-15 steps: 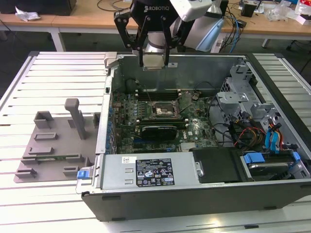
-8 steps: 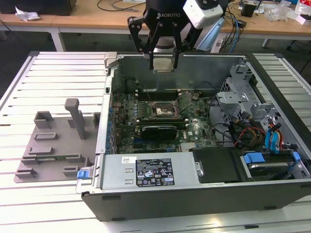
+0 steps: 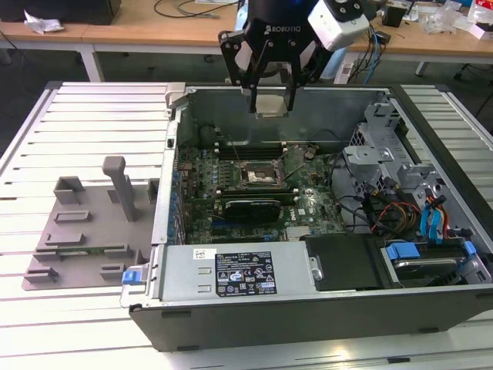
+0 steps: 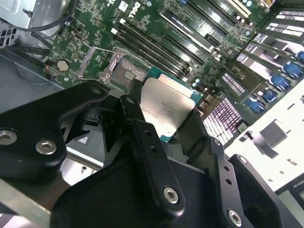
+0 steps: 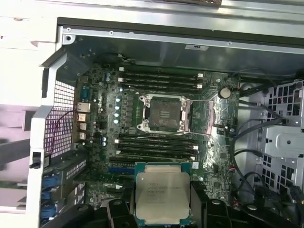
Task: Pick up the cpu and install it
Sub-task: 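Pick up the cpu and move it towards the insertion slot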
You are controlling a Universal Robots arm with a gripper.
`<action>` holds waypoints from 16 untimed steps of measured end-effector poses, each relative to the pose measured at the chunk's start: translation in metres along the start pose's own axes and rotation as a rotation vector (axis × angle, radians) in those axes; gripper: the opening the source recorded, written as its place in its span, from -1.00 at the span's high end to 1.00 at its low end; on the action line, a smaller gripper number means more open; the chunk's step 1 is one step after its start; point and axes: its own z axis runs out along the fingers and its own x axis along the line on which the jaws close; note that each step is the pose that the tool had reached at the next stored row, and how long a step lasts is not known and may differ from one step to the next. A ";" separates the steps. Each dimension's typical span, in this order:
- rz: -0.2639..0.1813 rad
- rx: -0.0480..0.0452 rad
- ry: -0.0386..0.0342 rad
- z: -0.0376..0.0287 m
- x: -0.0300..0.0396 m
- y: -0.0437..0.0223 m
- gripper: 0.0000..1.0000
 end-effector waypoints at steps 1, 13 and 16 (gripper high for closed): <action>0.000 -0.0001 0.0001 0.0004 -0.0011 0.0000 -0.10; 0.000 0.0003 0.0024 0.0113 -0.0222 0.0017 -0.10; 0.000 0.0018 0.0035 0.0172 -0.0309 0.0084 -0.10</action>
